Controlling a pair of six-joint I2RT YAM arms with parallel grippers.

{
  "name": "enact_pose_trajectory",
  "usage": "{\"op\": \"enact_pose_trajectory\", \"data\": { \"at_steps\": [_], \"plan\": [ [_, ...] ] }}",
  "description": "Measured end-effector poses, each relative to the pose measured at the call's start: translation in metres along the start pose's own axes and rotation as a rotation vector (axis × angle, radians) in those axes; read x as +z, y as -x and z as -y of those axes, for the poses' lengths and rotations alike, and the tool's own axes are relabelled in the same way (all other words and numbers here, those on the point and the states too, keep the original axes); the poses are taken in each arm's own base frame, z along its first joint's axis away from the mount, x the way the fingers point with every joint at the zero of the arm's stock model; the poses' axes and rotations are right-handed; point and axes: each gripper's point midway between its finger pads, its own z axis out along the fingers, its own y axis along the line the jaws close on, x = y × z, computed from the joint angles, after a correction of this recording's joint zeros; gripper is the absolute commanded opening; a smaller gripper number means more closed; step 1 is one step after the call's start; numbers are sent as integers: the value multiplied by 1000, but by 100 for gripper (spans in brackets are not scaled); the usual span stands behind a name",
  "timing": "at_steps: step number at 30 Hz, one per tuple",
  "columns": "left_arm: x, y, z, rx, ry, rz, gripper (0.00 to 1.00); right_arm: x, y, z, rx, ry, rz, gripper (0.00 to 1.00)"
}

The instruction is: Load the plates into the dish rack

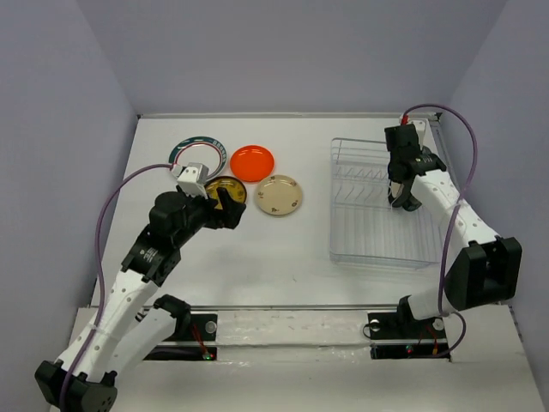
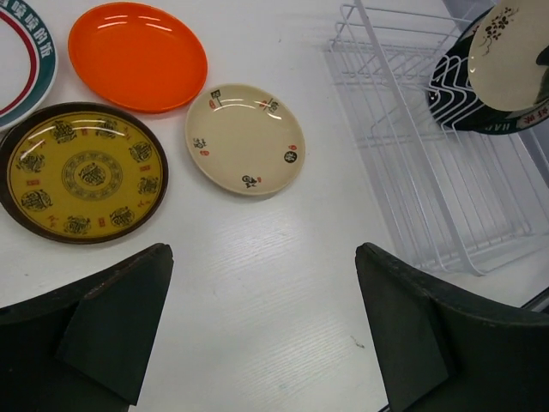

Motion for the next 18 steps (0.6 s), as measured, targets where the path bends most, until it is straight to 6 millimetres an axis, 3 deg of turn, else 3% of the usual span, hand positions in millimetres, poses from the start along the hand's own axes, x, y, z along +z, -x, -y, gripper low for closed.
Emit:
{"op": "enact_pose_trajectory", "data": {
  "at_steps": [6, 10, 12, 14, 18],
  "plan": [
    [12, -7, -21, -96, 81, -36, 99, 20, -18, -10, -20, 31, -40, 15],
    [20, -10, -46, -205, 166, -36, 99, 28, -26, -11, -22, 41, -59, 35],
    [20, -13, -62, -264, 224, -26, 99, 31, -27, -10, -9, 38, -62, 50],
    [19, -17, -81, -328, 299, -11, 99, 33, -25, -9, 10, 38, -54, 63],
    [7, -12, -121, -419, 484, 66, 99, 33, -20, -9, 50, 47, -42, 79]
  ]
}}
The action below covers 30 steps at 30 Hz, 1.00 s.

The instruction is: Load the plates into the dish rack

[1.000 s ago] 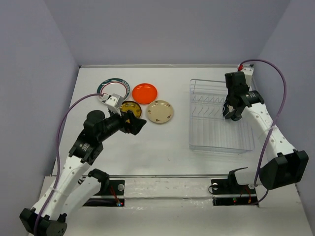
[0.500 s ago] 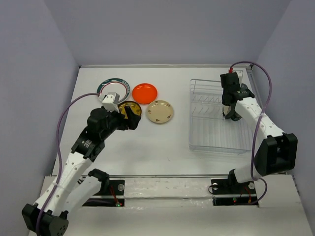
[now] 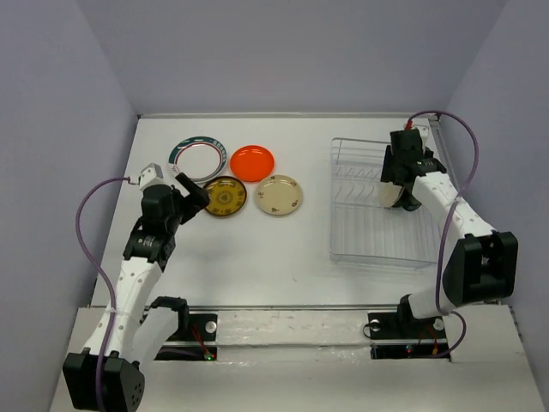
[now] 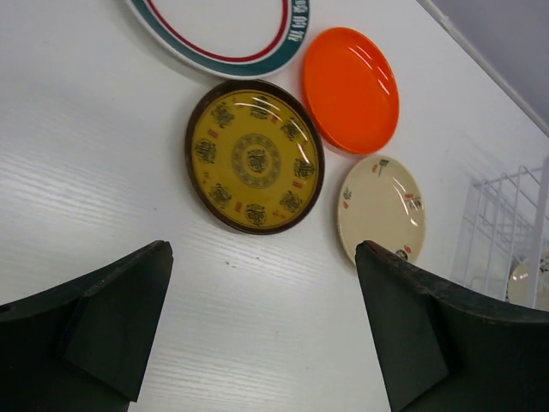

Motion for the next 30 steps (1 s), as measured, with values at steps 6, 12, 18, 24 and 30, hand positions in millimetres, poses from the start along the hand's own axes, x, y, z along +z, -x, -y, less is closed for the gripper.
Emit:
{"op": "enact_pose_trajectory", "data": {
  "at_steps": [6, 12, 18, 24, 30],
  "plan": [
    [3, -1, -27, -88, 100, 67, 96, -17, 11, -5, 57, 72, 38, 83],
    [30, -47, -61, -135, 219, -48, 89, -66, 42, -10, 140, 240, 163, 84],
    [60, -67, -78, -160, 300, -97, 75, -123, 64, -24, 222, 484, 307, 84],
    [86, -77, -81, -182, 318, -116, 68, -142, 40, -51, 227, 674, 296, 84],
    [113, -79, -73, -192, 313, -125, 47, -145, 12, -77, 204, 776, 226, 83]
  ]
}}
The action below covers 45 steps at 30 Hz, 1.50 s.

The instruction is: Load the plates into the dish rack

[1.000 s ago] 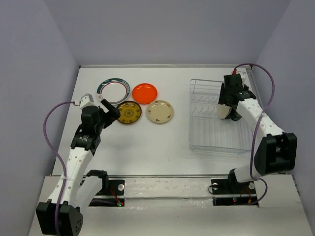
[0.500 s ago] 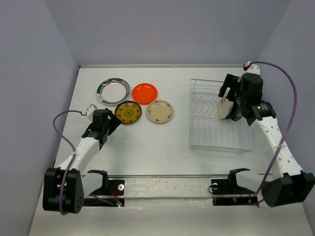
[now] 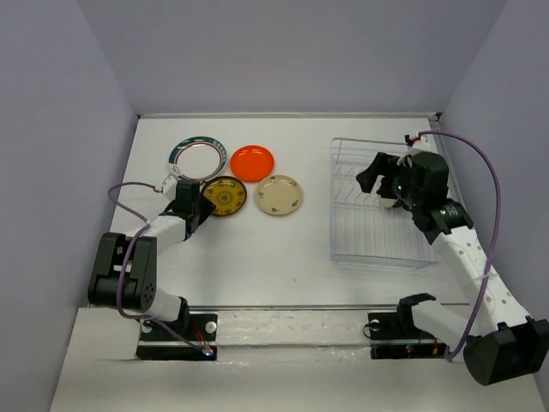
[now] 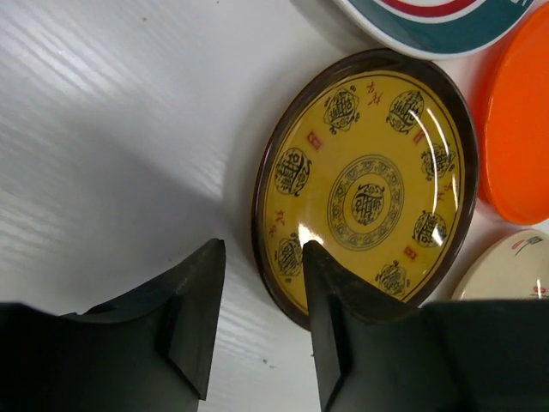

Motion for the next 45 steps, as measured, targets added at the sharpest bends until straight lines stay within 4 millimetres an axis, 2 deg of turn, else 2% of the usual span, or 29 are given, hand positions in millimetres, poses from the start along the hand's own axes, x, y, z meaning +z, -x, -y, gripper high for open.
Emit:
{"op": "enact_pose_trajectory", "data": {
  "at_steps": [1, 5, 6, 8, 12, 15, 18, 20, 22, 24, 26, 30, 32, 34, 40, 43, 45],
  "plan": [
    [3, 0, 1, -2, 1, -2, 47, 0, -2, -3, 0, 11, -7, 83],
    [17, -1, 6, -13, 10, -3, 29, 1, -7, -23, -4, 82, -12, 83],
    [20, -1, 7, -16, 12, -2, 18, 0, -10, -30, -7, 103, -19, 83],
    [22, 0, 8, -26, 9, 7, 6, -1, -15, -40, -11, 132, -30, 83],
    [21, 10, 20, -59, -30, 41, 6, -4, -22, -62, -20, 194, -46, 83],
    [11, 15, 25, -57, -58, 69, 6, -7, -28, -81, -20, 250, -62, 84],
    [-6, 9, 18, -31, -66, 74, 6, -11, -35, -100, -22, 308, -77, 86],
    [-29, 0, 18, -1, -100, 75, 6, -12, -41, -117, -22, 362, -94, 88],
    [-52, -4, 25, 24, -159, 83, 6, -8, -51, -130, -24, 400, -125, 88],
    [-84, -4, 41, 37, -266, 105, 6, -4, -64, -142, -31, 430, -164, 89],
    [-111, 0, 53, 31, -358, 131, 6, 5, -84, -155, -40, 459, -218, 90],
    [-153, 8, 68, 24, -516, 158, 6, 21, -113, -163, -52, 459, -304, 91],
    [-163, 5, 73, 36, -562, 146, 6, 31, -125, -162, -57, 445, -339, 91],
    [-171, -4, 80, 66, -614, 105, 6, 36, -128, -163, -58, 444, -355, 91],
    [-182, -34, 90, 169, -717, -26, 6, 39, -120, -183, -53, 520, -346, 89],
    [-188, -41, 95, 207, -760, -62, 6, 37, -114, -190, -46, 557, -327, 85],
    [-194, -43, 101, 222, -797, -70, 6, 37, -111, -194, -44, 573, -316, 77]
  ]
}}
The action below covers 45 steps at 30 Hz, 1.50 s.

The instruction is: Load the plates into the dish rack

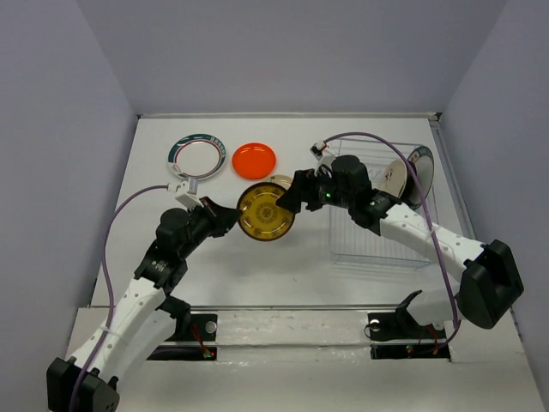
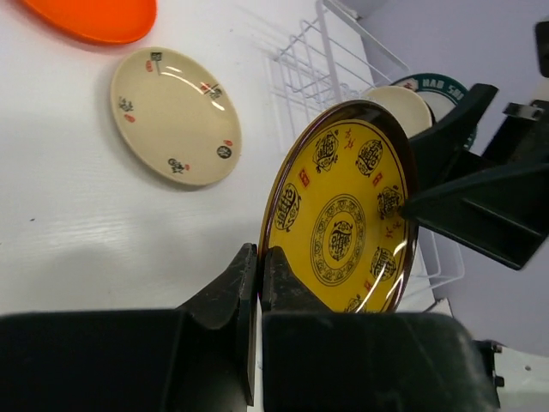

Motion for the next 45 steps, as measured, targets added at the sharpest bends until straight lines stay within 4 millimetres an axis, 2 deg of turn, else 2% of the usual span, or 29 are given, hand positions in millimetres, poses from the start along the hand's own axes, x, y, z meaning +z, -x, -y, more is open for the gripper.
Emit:
{"op": "enact_pose_trajectory", "data": {
  "at_steps": [1, 3, 4, 5, 6, 7, 9, 12, 15, 18, 20, 23, 26, 29, 38, 45],
  "plan": [
    [0, 1, 6, 9, -25, -1, 6, 0, 1, -1, 0, 2, 2, 72],
    [-1, 5, 18, 25, -72, 2, 6, 2, 2, -1, 7, 8, 7, 31],
    [-2, 6, 22, 30, -88, 2, 10, 2, 2, -2, 9, 10, 8, 11],
    [-3, 8, 26, 42, -103, 7, 35, 3, 2, -2, 9, 11, 10, 7],
    [-2, 9, 26, 64, -104, 12, 49, 3, 3, -3, 26, 11, 13, 7],
    [-2, 9, 23, 57, -93, 7, 76, 1, 7, -6, 27, 26, 25, 7],
    [-1, 9, 21, 81, -86, -2, 93, -3, 14, -9, 14, 22, 54, 7],
    [-1, 18, 33, 110, -96, 8, 94, -18, 29, 16, 7, -94, 108, 7],
    [-1, 32, 40, 137, -97, 45, 95, -51, 64, 70, 8, -335, 213, 7],
    [4, 30, 32, 136, -67, 43, 96, -101, 105, 124, -18, -630, 335, 7],
    [9, 26, 26, 130, -49, 29, 97, -139, 125, 147, -59, -814, 398, 7],
    [16, 14, 11, 115, -9, -10, 99, -180, 142, 165, -114, -1012, 441, 7],
    [22, 3, -3, 99, 35, -39, 99, -203, 146, 178, -160, -1147, 429, 7],
    [24, 1, -9, 89, 58, -40, 99, -212, 141, 194, -198, -1255, 371, 7],
    [43, -8, -33, 71, 149, -61, 99, -205, 132, 237, -275, -1406, 178, 7],
    [55, -14, -48, 56, 202, -64, 98, -212, 129, 247, -312, -1456, 119, 7]
  ]
}}
